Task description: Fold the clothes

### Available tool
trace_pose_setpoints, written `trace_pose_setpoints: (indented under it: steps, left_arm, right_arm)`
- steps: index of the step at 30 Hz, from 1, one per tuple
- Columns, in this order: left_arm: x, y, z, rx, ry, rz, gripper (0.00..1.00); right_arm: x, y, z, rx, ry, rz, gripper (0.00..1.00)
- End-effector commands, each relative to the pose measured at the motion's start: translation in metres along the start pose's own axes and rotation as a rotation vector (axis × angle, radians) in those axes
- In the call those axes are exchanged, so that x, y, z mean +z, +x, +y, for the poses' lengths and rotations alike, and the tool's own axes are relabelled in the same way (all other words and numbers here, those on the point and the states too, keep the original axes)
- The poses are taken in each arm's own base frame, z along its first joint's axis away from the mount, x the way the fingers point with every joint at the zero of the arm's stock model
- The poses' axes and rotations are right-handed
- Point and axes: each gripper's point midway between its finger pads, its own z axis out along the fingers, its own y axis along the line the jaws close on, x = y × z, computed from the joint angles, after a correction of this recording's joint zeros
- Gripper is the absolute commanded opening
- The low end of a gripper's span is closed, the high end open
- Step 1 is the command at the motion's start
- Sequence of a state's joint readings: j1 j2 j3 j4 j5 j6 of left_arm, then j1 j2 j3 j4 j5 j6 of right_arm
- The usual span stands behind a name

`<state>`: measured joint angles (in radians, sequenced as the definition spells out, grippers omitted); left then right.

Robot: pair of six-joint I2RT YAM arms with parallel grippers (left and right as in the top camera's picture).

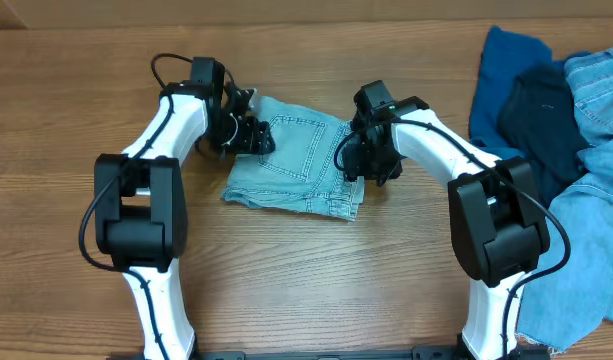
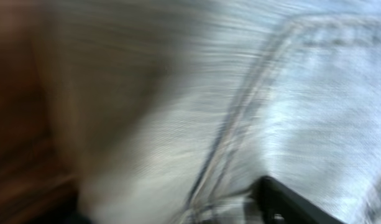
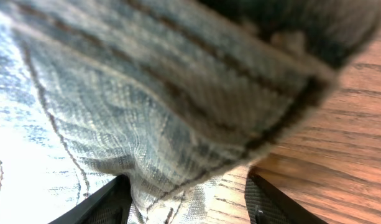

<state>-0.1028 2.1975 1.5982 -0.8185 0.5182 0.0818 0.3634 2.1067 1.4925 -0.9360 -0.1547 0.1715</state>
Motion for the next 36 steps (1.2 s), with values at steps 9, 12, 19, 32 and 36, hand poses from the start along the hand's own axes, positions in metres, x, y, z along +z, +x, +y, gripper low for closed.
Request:
trace_pose_setpoints:
  steps: [9, 12, 19, 32, 36]
  left_arm:
    - [-0.012, 0.027, -0.014, -0.116, 0.356, 0.058, 0.04]
    - [-0.040, 0.032, 0.034, -0.294, 0.232, 0.038, 0.04]
    - [-0.170, 0.078, 0.177, -0.875, -0.055, -0.207, 0.04]
    - [-0.241, 0.202, 0.250, -1.499, -0.137, -0.259, 0.18]
    - [-0.235, 0.214, 0.229, -1.528, -0.121, -0.147, 0.48]
  right_arm:
    - [0.006, 0.005, -0.017, 0.017, 0.072, 0.022, 0.62]
    - [0.006, 0.006, -0.017, 0.017, 0.073, 0.025, 0.62]
    - [0.006, 0.007, -0.017, 0.017, 0.074, 0.029, 0.63]
    - [0.006, 0.009, -0.018, 0.018, 0.076, 0.037, 0.64]
    - [0.006, 0.010, -0.018, 0.019, 0.077, 0.040, 0.64]
